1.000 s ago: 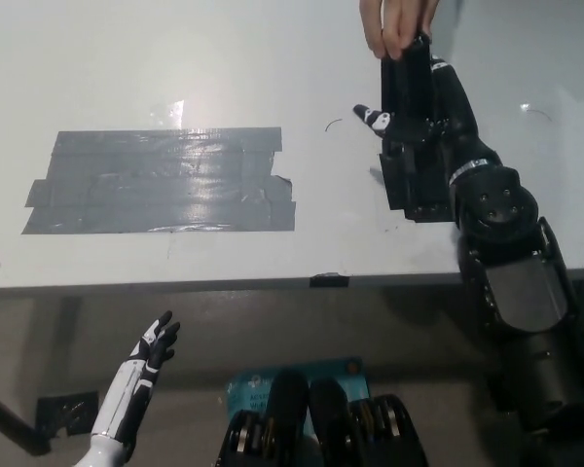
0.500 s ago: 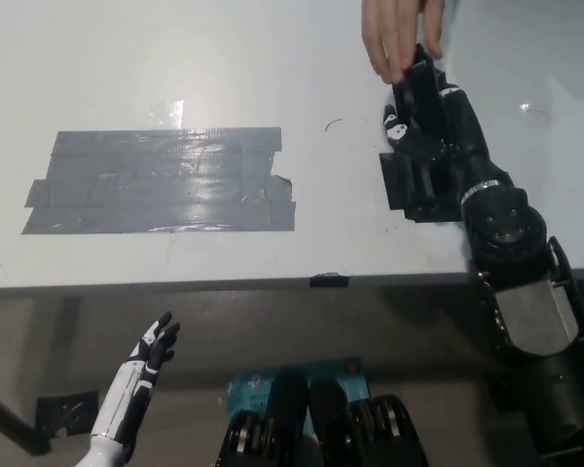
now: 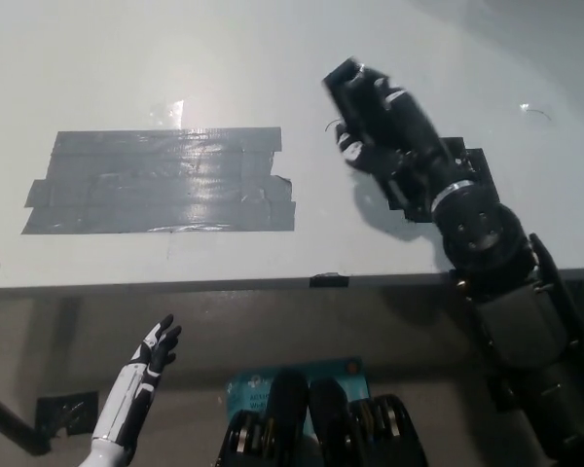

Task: A person hands a stapler to the robot and the robot grabs it with its right hand and places it on the desk infront of it

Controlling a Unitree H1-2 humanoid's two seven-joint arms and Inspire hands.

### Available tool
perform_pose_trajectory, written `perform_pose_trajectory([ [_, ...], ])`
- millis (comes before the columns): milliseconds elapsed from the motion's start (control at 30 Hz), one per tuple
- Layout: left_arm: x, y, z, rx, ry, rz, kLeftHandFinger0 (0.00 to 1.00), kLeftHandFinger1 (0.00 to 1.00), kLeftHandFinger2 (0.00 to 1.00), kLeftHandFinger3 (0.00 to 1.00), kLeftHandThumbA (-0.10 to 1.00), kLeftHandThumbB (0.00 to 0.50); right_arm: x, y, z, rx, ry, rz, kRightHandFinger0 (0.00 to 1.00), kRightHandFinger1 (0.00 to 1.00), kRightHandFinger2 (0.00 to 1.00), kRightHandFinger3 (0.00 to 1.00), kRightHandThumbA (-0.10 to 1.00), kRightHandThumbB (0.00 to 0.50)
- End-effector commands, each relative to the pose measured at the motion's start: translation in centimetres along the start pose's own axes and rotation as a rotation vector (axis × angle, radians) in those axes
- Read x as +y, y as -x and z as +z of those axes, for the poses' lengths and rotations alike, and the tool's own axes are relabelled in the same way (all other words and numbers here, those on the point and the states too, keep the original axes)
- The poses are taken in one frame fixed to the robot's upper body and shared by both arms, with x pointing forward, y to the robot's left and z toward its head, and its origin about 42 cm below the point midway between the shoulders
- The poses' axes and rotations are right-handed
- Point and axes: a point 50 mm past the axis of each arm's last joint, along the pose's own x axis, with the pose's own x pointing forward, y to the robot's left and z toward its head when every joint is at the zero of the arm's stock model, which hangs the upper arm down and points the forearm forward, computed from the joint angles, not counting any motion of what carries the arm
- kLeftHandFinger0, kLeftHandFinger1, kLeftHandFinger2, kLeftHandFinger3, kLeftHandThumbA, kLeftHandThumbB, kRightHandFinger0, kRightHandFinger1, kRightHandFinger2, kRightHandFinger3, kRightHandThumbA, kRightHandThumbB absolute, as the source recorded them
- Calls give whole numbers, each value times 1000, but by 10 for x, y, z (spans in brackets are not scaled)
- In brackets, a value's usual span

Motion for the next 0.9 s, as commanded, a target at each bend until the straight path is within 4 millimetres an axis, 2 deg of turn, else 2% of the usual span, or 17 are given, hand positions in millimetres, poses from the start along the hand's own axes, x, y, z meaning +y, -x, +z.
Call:
perform_pose_trajectory([
  [0, 0, -1, 8, -56, -9, -18, 1000, 1000, 1000, 1000, 1000, 466, 7, -15, 32, -87, 136, 139, 54, 532, 886, 963, -100, 149],
  [267, -1, 4, 7, -48, -21, -26, 998, 1000, 1000, 1000, 1000, 479, 35, -14, 0, -42, 263, 228, 70, 558, 896, 947, -100, 143],
  [367, -2, 1, 8, -52, -32, -27, 993, 1000, 1000, 1000, 1000, 481, 32, -14, -15, -13, 278, 228, 63, 567, 894, 965, -100, 130],
  [533, 0, -7, 11, -57, -19, -19, 987, 1000, 1000, 1000, 1000, 464, 25, -21, -18, -11, 279, 224, 64, 577, 876, 954, -100, 124],
  [767, 2, -8, 12, -68, -31, -18, 958, 1000, 1000, 1000, 1000, 466, 26, -21, -19, -53, 290, 189, 108, 626, 896, 969, -100, 148],
  [800, 2, -8, 12, -65, -30, -20, 962, 1000, 1000, 1000, 1000, 473, 25, -20, -19, -65, 288, 157, 195, 681, 983, 1000, -100, 189],
  [833, 2, -8, 12, -62, -29, -21, 964, 1000, 1000, 1000, 1000, 473, 25, -19, -19, -71, 291, 135, 233, 665, 934, 1000, -100, 188],
  [867, 2, -8, 12, -60, -27, -22, 967, 1000, 1000, 1000, 1000, 478, 25, -19, -18, -65, 294, 128, 466, 815, 1000, 1000, -24, 239],
])
